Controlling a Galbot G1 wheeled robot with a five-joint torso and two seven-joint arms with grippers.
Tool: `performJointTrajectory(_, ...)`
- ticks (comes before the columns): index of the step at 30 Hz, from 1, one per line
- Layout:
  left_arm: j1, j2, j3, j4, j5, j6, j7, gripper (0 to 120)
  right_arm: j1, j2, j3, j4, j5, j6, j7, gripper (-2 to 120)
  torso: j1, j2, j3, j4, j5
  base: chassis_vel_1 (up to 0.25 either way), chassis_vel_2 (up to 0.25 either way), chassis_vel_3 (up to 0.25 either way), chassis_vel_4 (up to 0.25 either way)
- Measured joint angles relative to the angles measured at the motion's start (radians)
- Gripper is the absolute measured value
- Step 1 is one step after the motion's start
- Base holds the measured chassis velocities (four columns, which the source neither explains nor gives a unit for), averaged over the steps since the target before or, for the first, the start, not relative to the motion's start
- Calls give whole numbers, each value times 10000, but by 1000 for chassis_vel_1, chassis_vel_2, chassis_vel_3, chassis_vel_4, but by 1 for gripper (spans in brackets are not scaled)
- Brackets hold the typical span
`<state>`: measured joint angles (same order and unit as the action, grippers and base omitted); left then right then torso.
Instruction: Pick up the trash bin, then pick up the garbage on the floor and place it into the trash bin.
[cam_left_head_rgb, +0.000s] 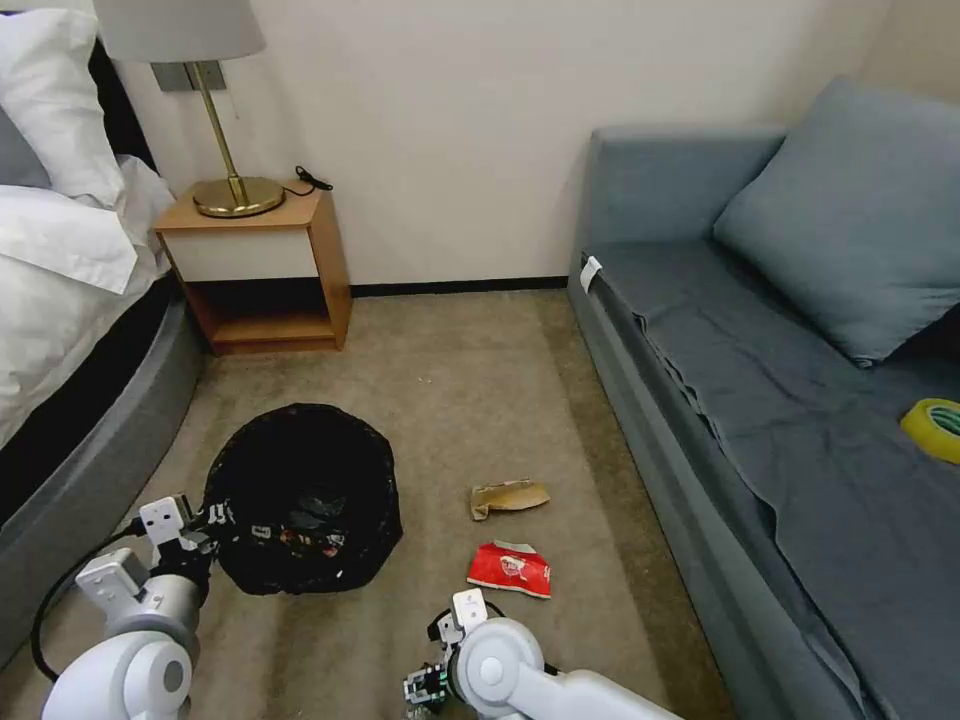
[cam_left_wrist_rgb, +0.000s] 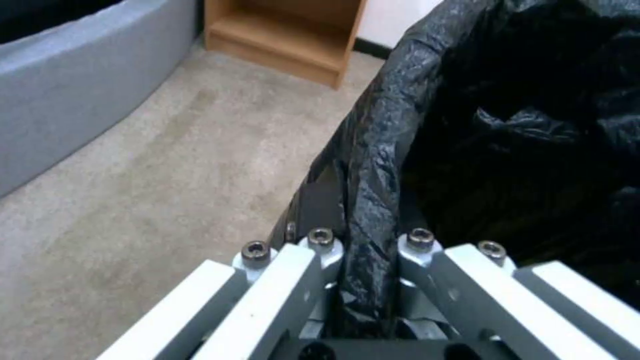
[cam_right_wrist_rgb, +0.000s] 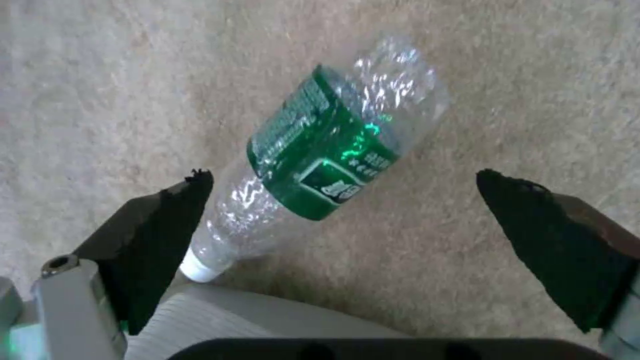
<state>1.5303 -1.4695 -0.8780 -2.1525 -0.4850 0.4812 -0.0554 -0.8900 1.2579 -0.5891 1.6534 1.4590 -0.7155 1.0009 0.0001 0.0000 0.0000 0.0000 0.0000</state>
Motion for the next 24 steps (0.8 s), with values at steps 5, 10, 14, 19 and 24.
performJointTrajectory(5,70,-78,300,-360,132,-4,11,4,-33,149,-278,-440,-383,40,-330,100,-1,0,0,0,1,0,0,0,0)
performJointTrajectory(10,130,-108,426,-493,172,-58,43,4,-1,210,-514,-633,-538,74,-433,100,-1,0,0,0,1,0,0,0,0)
performJointTrajectory(14,204,-118,521,-565,212,-188,79,4,180,267,-641,-872,-693,185,-559,100,0,1,0,0,1,0,0,0,0)
performJointTrajectory(19,254,-128,575,-629,225,-256,119,4,511,397,-664,-1353,-786,280,-714,100,-1,0,0,0,0,0,0,0,0)
performJointTrajectory(24,247,-75,553,-635,212,-263,134,4,808,527,-753,-1789,-910,285,-865,100,0,0,0,0,0,0,0,0,0)
